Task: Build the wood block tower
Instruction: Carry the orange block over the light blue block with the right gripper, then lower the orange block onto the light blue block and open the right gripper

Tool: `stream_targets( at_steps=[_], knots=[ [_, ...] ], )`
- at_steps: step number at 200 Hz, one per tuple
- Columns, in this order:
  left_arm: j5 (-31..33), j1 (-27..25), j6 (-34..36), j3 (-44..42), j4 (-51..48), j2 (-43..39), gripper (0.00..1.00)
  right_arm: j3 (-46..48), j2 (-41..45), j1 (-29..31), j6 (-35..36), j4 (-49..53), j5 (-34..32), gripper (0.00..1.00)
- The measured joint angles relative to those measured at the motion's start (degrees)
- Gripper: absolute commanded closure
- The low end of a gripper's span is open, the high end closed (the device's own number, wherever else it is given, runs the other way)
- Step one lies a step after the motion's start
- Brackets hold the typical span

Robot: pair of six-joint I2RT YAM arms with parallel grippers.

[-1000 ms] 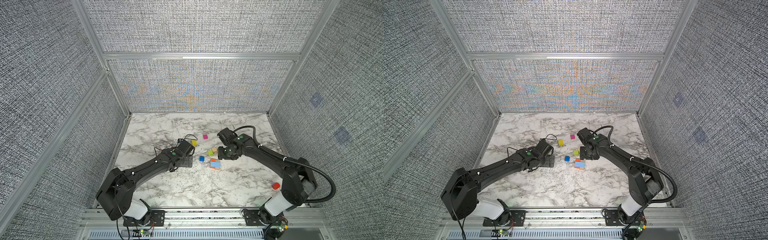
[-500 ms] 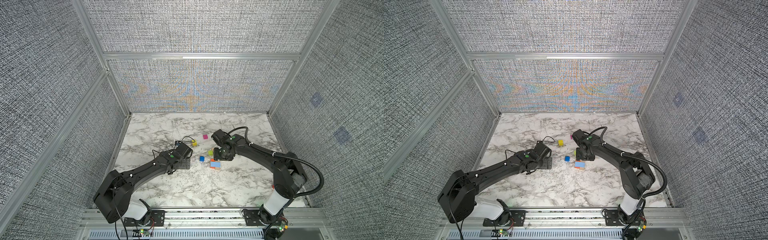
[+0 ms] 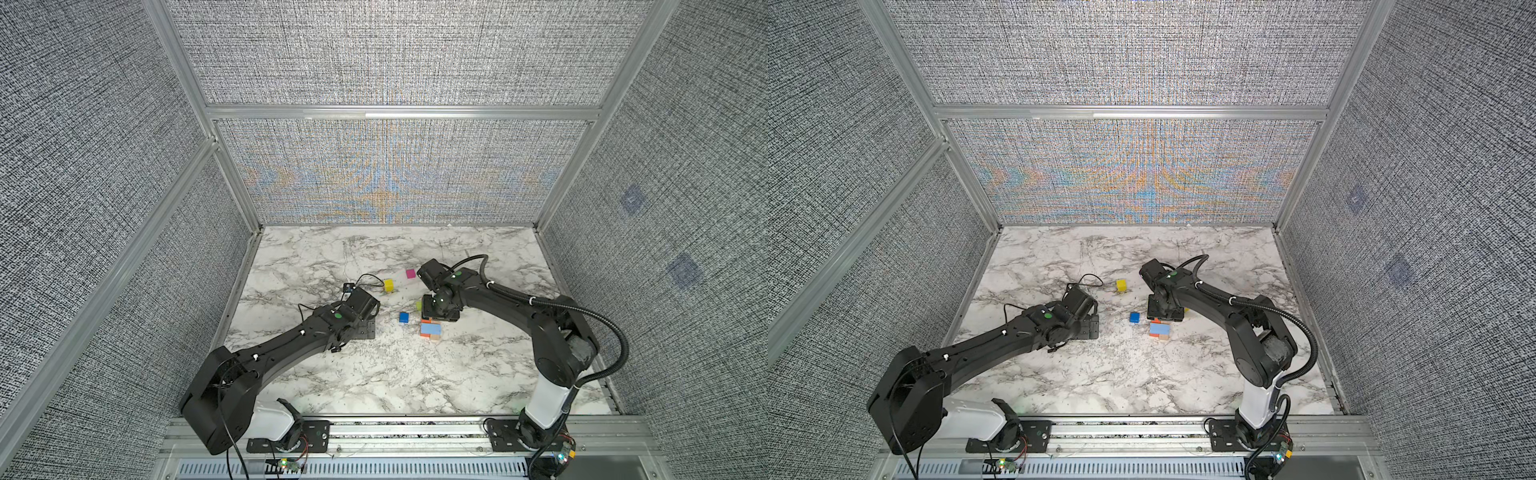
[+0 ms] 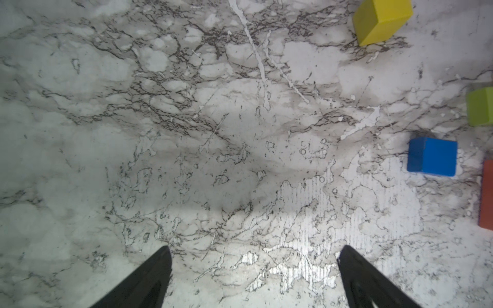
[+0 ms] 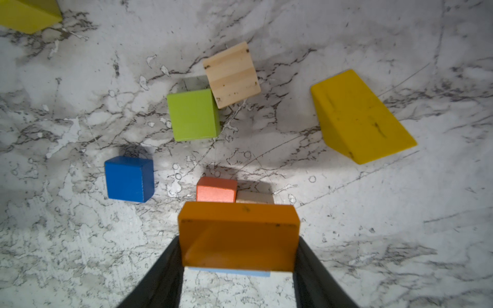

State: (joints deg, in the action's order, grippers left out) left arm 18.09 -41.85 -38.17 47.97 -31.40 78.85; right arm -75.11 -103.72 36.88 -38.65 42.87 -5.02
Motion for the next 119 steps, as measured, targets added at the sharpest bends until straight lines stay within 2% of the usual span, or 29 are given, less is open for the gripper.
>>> stream_targets(
  at_steps=[119],
  knots=[
    [0.4,1.2,0.1,-1.0,1.2,0.3,0.01,-0.1,-2.7,0.6,-0.2,-0.4,-0.5,0.41]
  ],
)
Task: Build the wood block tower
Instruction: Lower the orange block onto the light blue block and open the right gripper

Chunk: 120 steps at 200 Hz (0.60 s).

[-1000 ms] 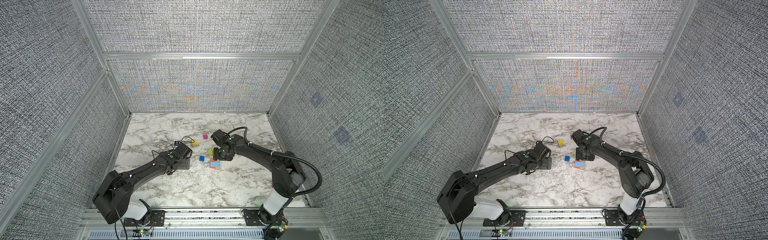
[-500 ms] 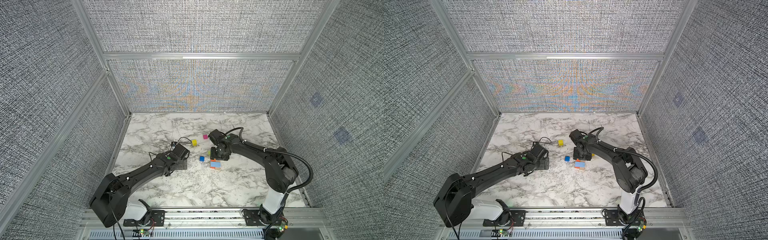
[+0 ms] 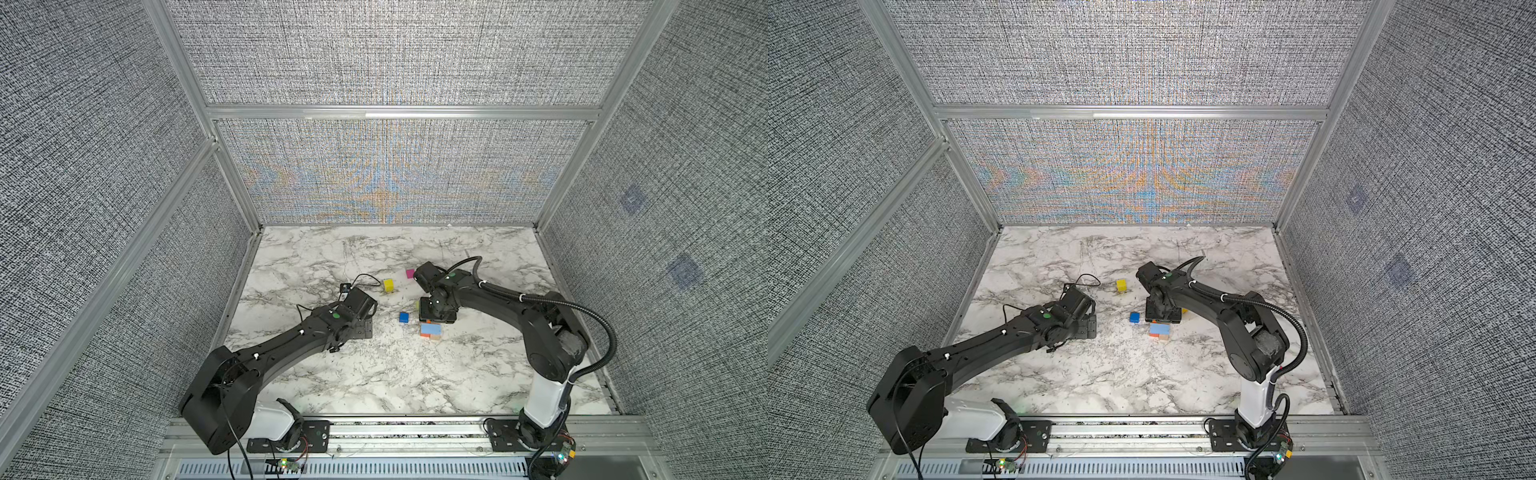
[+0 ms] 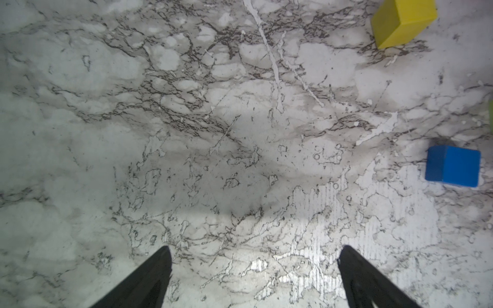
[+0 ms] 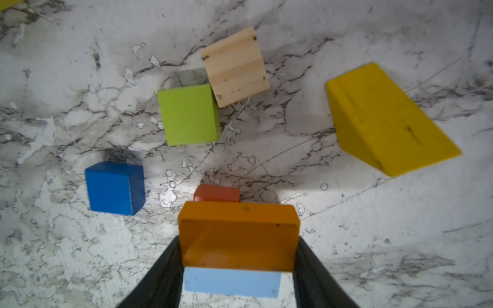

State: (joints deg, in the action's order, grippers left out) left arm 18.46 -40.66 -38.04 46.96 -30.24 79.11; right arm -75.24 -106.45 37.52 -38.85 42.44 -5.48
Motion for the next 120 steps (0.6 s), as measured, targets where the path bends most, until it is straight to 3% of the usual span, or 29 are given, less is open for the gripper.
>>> stream_targets(
  at_steps=[120],
  knots=[
    [-0.2,0.4,0.3,0.0,0.2,0.6,0.01,1.0,-0.2,0.4,-0.2,-0.7,0.0,0.35]
  ],
)
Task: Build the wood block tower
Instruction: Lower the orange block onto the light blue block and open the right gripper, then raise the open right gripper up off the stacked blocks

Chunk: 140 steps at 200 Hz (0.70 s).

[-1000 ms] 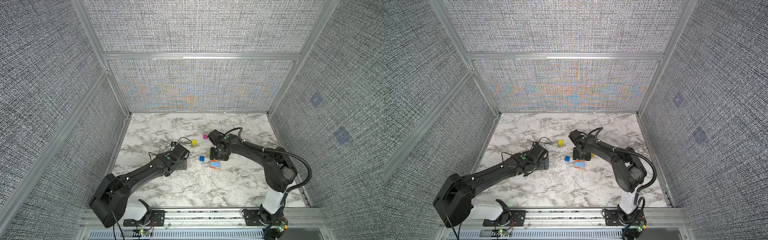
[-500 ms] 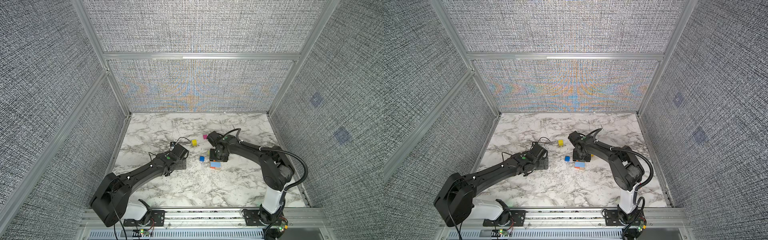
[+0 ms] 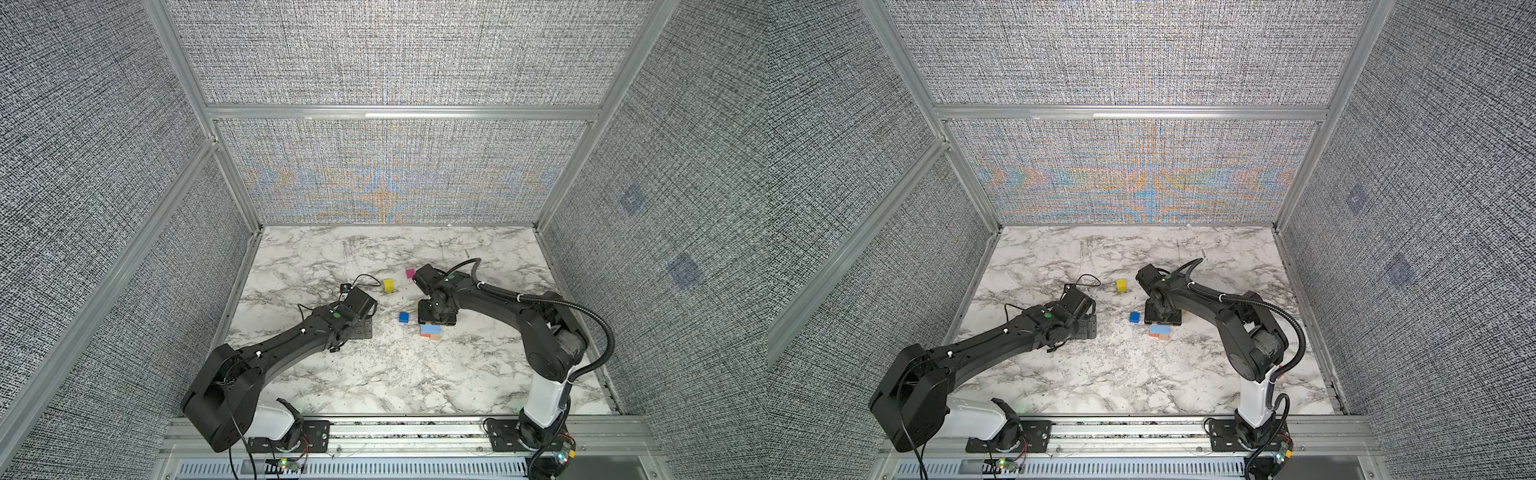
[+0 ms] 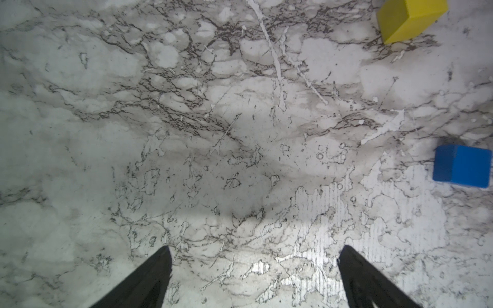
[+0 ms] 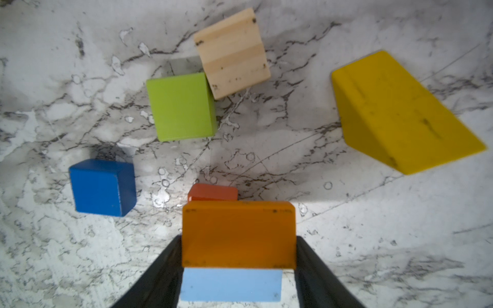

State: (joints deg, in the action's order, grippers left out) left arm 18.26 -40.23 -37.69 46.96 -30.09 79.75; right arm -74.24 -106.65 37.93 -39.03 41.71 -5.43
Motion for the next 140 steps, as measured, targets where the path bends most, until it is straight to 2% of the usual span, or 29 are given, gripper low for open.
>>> stream_targets(
  at_steps=[90,140],
  knots=[
    [0.0,0.2,0.2,0.4,-0.1,-0.8,0.01,0.0,0.0,0.1,0.2,0.0,0.2,0.24],
    [0.0,0.2,0.2,0.5,-0.2,-1.2,0.01,-0.3,0.0,0.1,0.9,0.2,0.2,0.23]
  ],
)
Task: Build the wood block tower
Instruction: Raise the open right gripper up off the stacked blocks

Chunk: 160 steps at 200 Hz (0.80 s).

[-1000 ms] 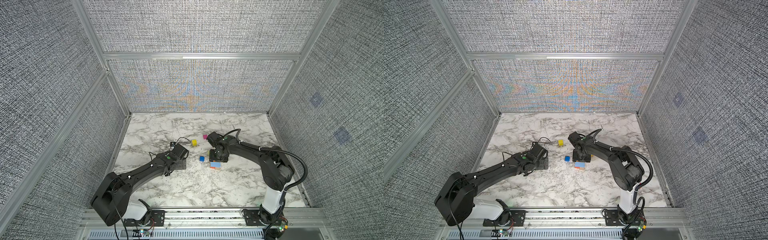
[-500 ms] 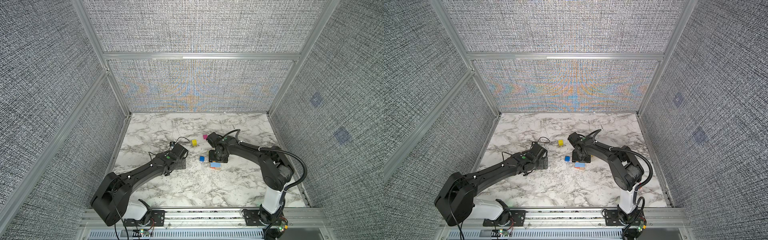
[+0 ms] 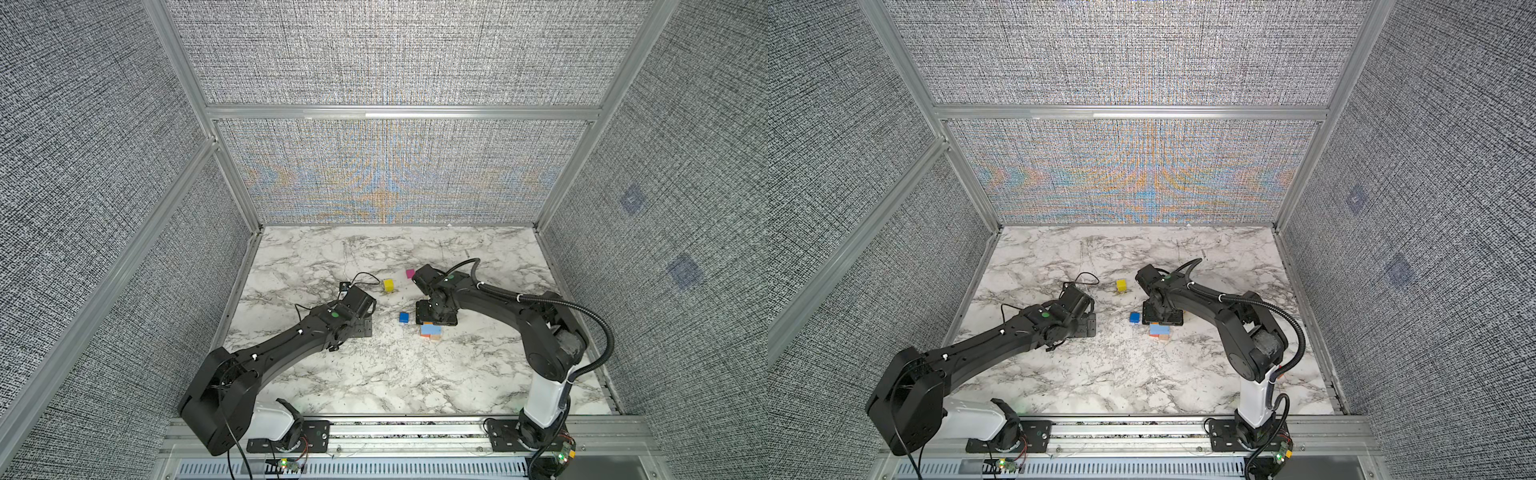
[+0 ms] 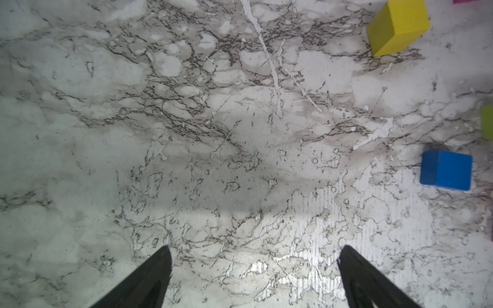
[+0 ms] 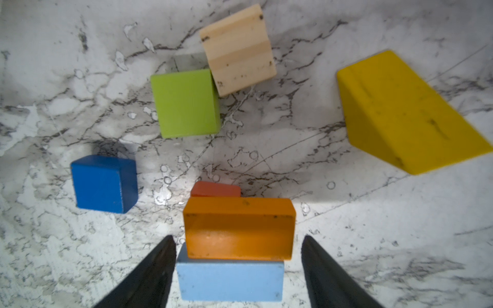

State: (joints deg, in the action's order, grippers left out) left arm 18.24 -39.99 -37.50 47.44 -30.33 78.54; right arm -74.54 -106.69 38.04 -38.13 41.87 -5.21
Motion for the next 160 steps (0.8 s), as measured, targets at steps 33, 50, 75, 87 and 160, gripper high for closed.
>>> stream_targets(
  at_steps=[33,50,75,87,160],
  knots=[
    [0.0,0.0,0.0,-0.1,0.0,-0.1,0.01,-0.8,-0.9,0.2,0.7,0.2,0.7,0.23],
    [0.0,0.0,0.0,-0.1,0.0,-0.1,0.01,-1.1,-1.3,0.4,0.9,0.3,0.6,0.23],
    [0.0,0.0,0.0,-0.1,-0.1,-0.1,0.01,-1.2,-1.6,0.5,1.3,0.8,0.5,0.23],
    [0.0,0.0,0.0,-0.1,-0.1,-0.1,0.01,-1.2,-1.6,0.6,1.3,1.0,0.5,0.24],
    [-0.2,0.0,0.0,0.1,-0.2,0.4,0.01,-1.2,-1.6,0.6,1.7,1.4,-0.5,0.32]
  ],
)
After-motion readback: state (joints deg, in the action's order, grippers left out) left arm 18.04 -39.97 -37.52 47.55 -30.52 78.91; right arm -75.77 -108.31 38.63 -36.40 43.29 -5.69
